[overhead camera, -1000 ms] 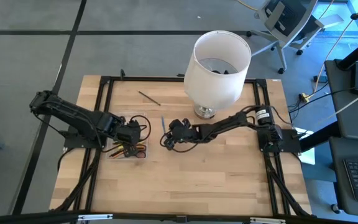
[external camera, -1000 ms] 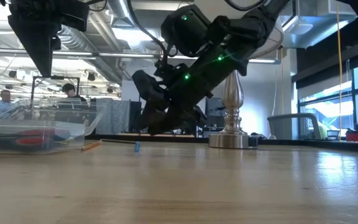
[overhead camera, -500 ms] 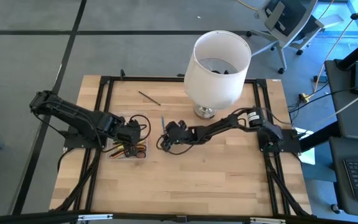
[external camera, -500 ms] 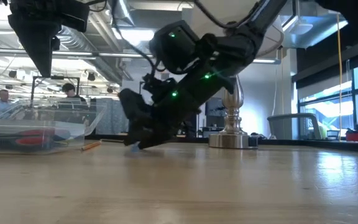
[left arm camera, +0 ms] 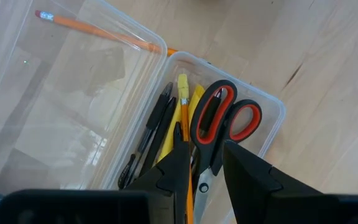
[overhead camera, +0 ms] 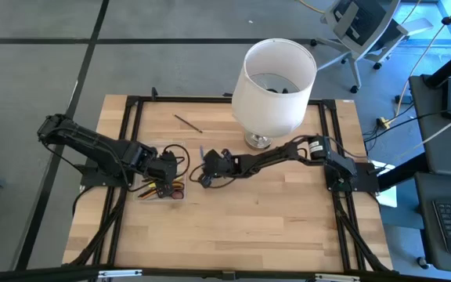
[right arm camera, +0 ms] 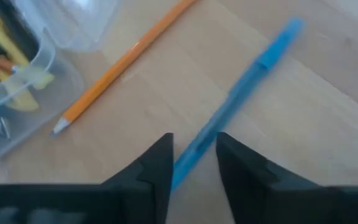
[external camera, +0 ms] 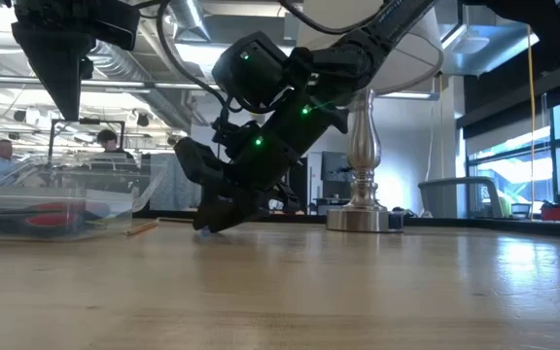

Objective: Pick & place school supplies into a supply box
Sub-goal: Put the blue pen into the transparent supply box

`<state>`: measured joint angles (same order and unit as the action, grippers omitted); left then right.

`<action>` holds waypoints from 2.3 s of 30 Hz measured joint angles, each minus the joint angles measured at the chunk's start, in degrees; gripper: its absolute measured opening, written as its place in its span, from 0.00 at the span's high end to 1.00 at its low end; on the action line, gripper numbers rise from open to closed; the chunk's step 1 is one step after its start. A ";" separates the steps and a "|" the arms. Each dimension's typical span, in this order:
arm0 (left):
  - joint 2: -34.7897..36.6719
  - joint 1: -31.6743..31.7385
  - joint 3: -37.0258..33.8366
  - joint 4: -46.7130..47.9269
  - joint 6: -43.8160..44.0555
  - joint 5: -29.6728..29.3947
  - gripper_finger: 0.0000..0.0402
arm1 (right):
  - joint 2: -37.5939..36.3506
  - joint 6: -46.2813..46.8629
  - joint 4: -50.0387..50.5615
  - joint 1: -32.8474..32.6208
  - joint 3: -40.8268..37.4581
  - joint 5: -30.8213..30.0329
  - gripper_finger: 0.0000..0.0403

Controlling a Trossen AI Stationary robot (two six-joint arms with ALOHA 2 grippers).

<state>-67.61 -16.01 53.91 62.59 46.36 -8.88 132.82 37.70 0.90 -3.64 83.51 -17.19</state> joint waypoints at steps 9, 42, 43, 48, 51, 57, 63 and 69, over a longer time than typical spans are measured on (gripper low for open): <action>0.00 0.00 0.00 -0.04 -0.03 0.00 0.78 | -0.21 -1.79 1.97 0.05 -0.07 2.04 0.94; 0.02 -0.02 0.00 -7.70 -4.35 -2.21 0.78 | -4.09 -6.71 15.66 -4.70 0.22 21.81 0.92; -0.06 -0.02 0.00 -9.34 -5.15 -2.29 0.78 | -4.11 -6.69 15.97 -4.86 0.22 22.05 0.92; -0.97 -0.01 0.00 -18.58 -13.30 -3.84 0.78 | -4.22 -6.69 16.93 -5.91 0.26 22.03 0.92; -3.36 0.00 -0.02 -22.37 -18.47 -3.70 0.78 | -4.22 -6.46 17.12 -6.35 0.28 22.19 0.91; -13.82 0.00 -0.02 -28.42 -23.57 -3.51 0.78 | -4.30 -4.92 17.67 -7.52 0.30 22.38 0.91; -22.52 0.00 -0.04 -28.75 -22.11 -3.48 0.78 | -4.33 -4.43 18.10 -9.08 0.30 22.38 0.91; -27.65 -0.01 -0.04 -30.43 -23.02 -0.84 0.78 | -4.38 -2.55 18.58 -9.55 0.35 23.15 0.91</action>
<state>-95.26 -16.02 53.87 32.16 23.35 -9.73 128.44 35.14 19.49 -13.19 83.85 5.96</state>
